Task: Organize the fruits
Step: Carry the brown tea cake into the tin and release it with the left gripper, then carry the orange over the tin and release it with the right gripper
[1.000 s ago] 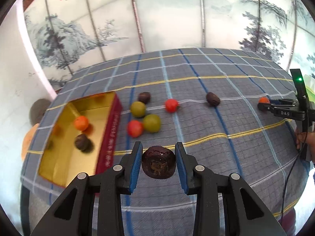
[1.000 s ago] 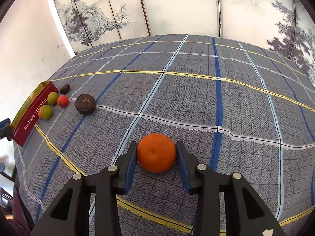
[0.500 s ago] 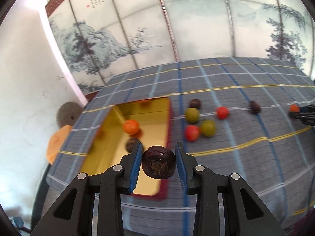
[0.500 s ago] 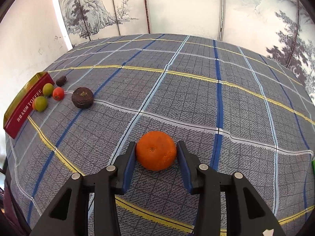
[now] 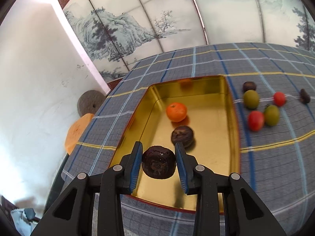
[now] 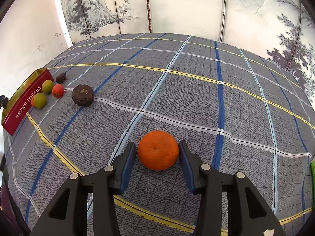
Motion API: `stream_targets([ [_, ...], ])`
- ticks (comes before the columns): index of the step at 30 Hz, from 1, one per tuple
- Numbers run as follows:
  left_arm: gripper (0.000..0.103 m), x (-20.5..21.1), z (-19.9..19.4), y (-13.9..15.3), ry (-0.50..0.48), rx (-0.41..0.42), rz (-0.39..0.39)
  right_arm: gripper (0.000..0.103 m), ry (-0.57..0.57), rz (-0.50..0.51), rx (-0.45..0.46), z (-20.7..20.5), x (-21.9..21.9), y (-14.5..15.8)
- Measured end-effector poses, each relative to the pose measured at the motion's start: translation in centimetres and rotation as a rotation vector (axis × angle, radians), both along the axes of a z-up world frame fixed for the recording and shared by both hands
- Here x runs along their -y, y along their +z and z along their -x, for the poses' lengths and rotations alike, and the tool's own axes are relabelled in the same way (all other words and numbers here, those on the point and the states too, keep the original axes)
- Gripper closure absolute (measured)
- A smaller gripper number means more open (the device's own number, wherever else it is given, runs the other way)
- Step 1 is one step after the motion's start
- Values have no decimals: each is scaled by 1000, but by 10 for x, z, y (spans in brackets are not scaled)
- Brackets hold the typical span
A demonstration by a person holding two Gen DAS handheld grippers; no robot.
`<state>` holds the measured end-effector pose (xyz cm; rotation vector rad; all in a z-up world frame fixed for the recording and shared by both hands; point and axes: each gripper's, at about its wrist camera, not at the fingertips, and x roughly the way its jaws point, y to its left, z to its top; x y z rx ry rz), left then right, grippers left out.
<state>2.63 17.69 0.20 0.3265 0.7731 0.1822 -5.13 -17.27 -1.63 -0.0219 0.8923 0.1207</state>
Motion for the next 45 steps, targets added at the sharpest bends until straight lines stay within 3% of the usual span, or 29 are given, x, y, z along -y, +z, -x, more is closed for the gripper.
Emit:
stream_targets([
  [14,68,-24,-33,-35,54,-54,-20,58,9,26,-3,-1,-5,-1],
  [23,64,-18,-35,-31,28,-33,-35,58,9,29,-3,-1,-5,-1],
  [26,62,-23,-26,-19,46,8,22,57,10,26,-3,-1,-5,-1],
  [30,61,-33,-1,3,70,92,161,56,14,19,-3,0,-4,-1],
  [33,57,-43,29,15,78,164,310,59,12,5,0,0,-2,0],
  [35,48,-49,43,15,75,162,408,64,4,-14,2,0,2,1],
  [37,46,-58,56,11,90,150,493,66,-9,-33,7,2,5,1],
  [41,43,-59,78,3,108,122,513,67,-18,-39,20,5,4,4],
  [45,34,-52,105,-1,137,171,430,67,-22,-42,30,8,1,8],
])
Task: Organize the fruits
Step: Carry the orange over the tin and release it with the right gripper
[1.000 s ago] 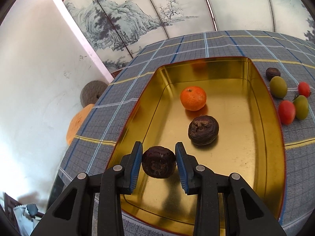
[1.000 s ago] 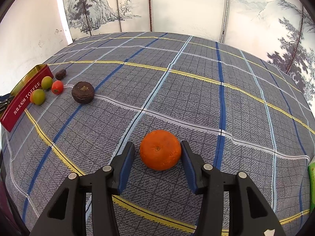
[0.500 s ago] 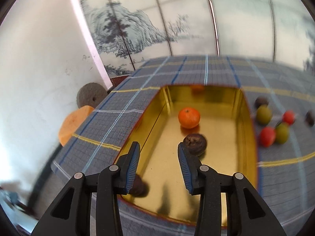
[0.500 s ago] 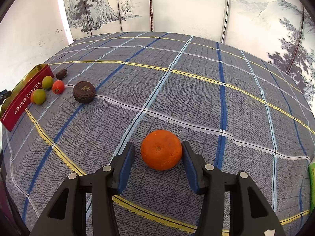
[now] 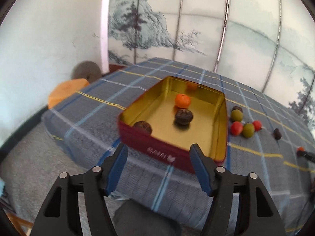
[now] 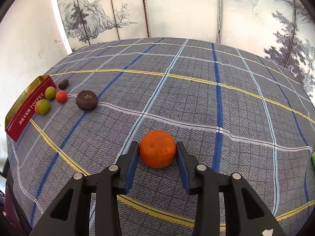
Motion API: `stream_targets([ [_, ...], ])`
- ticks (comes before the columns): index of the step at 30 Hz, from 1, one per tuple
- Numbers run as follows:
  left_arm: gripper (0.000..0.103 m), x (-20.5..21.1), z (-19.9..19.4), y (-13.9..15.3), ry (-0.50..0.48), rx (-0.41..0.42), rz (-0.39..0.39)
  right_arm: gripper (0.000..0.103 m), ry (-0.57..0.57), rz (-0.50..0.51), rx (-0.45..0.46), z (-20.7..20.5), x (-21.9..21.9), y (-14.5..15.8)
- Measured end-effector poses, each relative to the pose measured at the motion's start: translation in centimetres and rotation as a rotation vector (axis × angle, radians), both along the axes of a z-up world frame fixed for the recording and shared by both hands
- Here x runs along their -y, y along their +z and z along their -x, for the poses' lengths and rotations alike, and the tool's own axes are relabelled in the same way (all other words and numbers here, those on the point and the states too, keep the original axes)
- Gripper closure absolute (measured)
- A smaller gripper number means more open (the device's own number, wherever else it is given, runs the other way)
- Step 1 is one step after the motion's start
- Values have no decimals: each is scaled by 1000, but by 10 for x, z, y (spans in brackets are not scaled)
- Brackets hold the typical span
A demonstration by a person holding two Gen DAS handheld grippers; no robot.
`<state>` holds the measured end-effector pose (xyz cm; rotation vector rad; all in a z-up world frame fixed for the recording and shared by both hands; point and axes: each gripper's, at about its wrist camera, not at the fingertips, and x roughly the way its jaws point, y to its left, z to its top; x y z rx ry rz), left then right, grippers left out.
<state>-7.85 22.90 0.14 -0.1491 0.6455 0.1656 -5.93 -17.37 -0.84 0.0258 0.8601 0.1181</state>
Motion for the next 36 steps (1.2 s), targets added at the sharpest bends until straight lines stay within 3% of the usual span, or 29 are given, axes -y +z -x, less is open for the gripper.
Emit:
stream_targets([
  [3,30,6,22,-7,25,17,-74,67,15,-10,21,4,-8,9],
  [6,30,8,42,-19,114,61,-135,67,52,-36,39,5,-26,21],
  [10,30,6,54,-48,210,26,-210,67,162,-62,69,4,-73,42],
  [17,30,-4,51,-63,217,-40,-179,67,373,-107,113,0,-171,71],
  [22,27,3,52,-65,211,-28,-224,67,497,-155,111,-10,-236,81],
  [26,22,3,53,-64,214,-22,-225,68,584,-127,110,-22,-286,83],
  [29,22,-3,56,-62,223,-14,-209,69,550,-123,129,-17,-283,84],
  [31,20,-6,58,-61,229,-8,-191,69,444,-23,174,-9,-262,83],
  [35,20,-11,56,-66,228,-26,-160,39,211,148,149,5,-173,57],
  [36,20,-11,54,-67,227,-33,-158,39,159,178,119,6,-152,49],
])
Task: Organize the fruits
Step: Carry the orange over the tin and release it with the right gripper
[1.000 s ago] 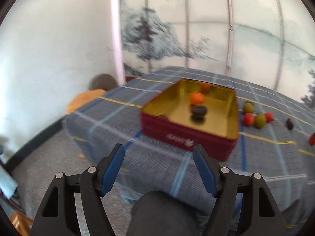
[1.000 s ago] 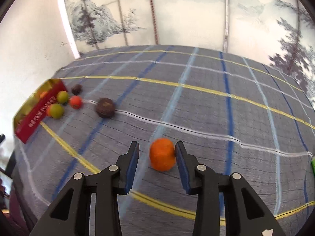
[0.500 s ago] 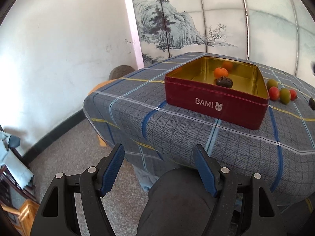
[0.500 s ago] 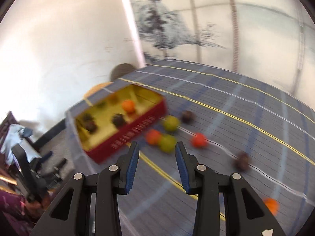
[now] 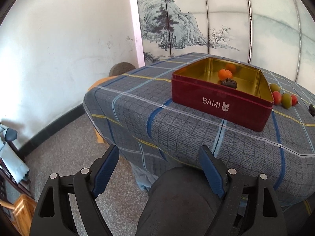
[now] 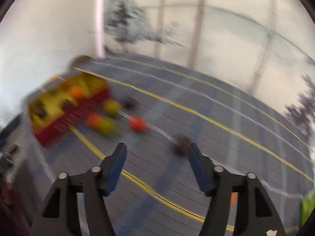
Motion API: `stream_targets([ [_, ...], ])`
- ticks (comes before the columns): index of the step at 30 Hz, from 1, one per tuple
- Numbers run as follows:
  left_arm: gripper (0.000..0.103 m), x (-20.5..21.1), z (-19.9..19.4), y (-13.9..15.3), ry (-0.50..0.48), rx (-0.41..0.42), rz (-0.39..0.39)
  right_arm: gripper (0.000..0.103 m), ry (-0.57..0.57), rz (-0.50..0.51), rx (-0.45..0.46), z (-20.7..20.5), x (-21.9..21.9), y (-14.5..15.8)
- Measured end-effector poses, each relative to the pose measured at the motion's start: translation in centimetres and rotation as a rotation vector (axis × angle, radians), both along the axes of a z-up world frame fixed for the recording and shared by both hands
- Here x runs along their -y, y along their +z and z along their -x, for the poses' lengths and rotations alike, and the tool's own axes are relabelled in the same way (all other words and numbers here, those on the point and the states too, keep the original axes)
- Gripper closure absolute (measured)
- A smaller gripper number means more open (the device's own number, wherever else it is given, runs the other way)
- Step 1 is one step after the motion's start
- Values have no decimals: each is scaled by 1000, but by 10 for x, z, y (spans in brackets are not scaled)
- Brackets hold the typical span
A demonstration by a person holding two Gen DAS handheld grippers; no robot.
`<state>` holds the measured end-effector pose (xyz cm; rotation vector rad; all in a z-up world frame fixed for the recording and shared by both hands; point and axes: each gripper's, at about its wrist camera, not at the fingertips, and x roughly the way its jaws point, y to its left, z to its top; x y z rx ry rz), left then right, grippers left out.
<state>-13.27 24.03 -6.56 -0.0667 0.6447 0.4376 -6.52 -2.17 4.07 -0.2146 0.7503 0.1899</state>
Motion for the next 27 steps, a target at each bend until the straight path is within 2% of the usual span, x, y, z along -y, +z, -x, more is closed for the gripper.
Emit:
stream_targets([
  [2,20,2,-1,-1,-5,-8,-5,39,-86,9,-53,1,46,-15],
  [5,20,6,-1,0,-10,-7,-25,39,-156,-11,-122,-4,89,-33],
  [10,18,11,-4,-1,-22,-21,-43,41,-141,-61,-147,-12,95,-50],
  [11,17,12,-4,0,-23,-21,-45,46,-132,-56,-159,-14,94,-53],
  [13,17,13,-4,0,-25,-19,-50,65,-127,-74,-180,-18,92,-59],
  [14,17,12,-4,0,-25,-17,-51,70,-126,-66,-193,-19,90,-57],
  [15,17,12,-3,1,-24,-13,-50,71,-118,-55,-196,-19,86,-54],
  [19,17,11,-2,1,-21,-10,-44,71,1,-128,-149,-19,46,-21],
  [22,15,11,-2,1,-15,-11,-41,71,181,-195,-117,-31,-22,11],
  [27,11,10,-1,1,-16,-5,-44,70,431,-270,-163,-59,-139,26],
])
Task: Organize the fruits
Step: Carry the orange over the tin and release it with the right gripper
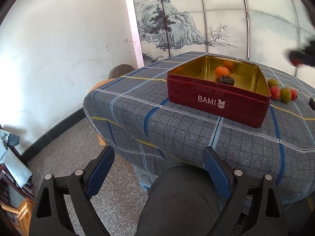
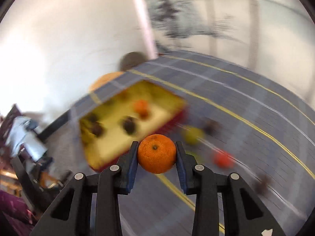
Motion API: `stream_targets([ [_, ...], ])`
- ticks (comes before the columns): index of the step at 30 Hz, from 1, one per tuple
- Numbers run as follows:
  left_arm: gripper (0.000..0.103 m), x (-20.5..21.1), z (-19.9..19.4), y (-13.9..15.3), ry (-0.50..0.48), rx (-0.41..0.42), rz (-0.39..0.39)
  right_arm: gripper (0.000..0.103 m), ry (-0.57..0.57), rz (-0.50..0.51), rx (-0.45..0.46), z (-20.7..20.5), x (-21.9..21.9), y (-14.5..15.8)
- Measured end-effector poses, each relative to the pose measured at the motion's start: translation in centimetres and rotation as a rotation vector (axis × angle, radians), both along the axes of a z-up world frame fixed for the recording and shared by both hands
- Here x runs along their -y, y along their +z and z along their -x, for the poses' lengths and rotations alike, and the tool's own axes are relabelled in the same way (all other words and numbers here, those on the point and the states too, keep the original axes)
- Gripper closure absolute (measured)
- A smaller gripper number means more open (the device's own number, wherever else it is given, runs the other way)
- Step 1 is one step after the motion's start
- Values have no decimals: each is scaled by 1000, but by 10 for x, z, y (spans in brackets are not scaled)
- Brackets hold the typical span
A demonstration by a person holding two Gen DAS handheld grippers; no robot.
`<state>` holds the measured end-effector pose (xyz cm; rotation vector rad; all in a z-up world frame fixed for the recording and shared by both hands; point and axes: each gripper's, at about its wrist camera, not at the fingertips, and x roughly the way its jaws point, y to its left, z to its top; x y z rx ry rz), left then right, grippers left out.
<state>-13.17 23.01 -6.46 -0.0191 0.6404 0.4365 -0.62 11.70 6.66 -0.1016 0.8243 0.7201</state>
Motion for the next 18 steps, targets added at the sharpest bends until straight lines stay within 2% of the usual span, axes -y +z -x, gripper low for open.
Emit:
stream_targets([
  [4,10,3,-3,-2,1,-16,-24,70,142,17,-45,-19,-83,-13],
  [7,9,4,-4,-3,1,-22,-35,70,182,32,-90,-30,-117,-28],
  [13,6,-3,-6,-7,9,-33,-9,70,203,109,-116,-53,-156,-50],
  [18,6,-4,-8,-9,10,-46,-1,67,178,110,-128,-72,-168,-57],
])
